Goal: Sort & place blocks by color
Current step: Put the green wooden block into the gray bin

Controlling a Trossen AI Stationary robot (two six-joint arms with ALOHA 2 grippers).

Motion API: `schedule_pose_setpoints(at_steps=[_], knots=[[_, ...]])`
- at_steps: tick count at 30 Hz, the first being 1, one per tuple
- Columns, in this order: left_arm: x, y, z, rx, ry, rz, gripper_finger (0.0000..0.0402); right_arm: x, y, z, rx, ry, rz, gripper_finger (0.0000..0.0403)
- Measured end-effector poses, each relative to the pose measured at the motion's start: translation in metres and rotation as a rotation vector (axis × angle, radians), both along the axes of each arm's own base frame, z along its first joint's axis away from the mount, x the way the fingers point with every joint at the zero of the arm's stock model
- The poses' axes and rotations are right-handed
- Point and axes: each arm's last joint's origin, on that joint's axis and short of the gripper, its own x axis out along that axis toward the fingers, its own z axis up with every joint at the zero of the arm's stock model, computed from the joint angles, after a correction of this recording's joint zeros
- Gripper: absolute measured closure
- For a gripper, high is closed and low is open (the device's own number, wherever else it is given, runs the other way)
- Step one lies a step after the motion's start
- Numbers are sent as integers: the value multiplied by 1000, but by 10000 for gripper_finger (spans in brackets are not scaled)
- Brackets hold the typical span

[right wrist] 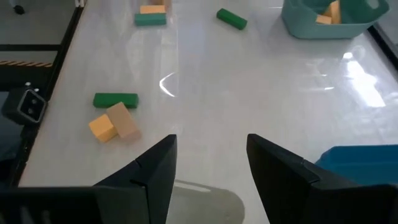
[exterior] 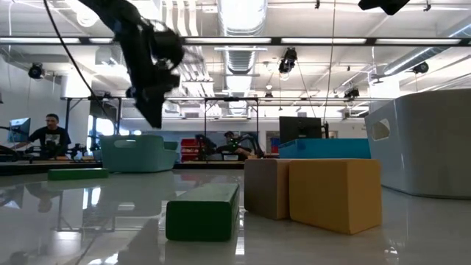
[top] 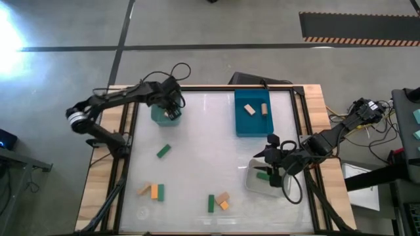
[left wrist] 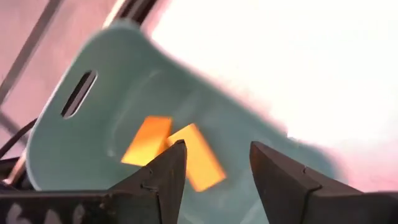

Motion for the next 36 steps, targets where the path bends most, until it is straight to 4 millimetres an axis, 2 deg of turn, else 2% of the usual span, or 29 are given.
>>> schedule_pose_setpoints(at_steps=[4,8,13,18,21,25,32,36], knots=[[2,-32,24,23,-145,-26,240,0,0,-1,-6,-2,-6,216],[3,-65,39,38,-267,-102,240,0,-1,-3,-24,-2,-21,216],[3,-101,47,-5,-349,-170,240,-1,-2,-7,-33,5,-29,216],[7,-134,46,-74,-367,-240,240,-1,-2,-10,-36,10,-29,216],[8,-150,36,-116,-352,-264,240,-1,-1,-10,-34,8,-29,216],[1,-164,11,-189,-292,-218,240,0,-1,-12,-34,6,-29,216],[-27,-165,-44,-321,-89,70,240,0,-1,-13,-32,0,-28,216],[-37,-165,-61,-336,-47,152,240,0,-1,-13,-30,-4,-28,216]])
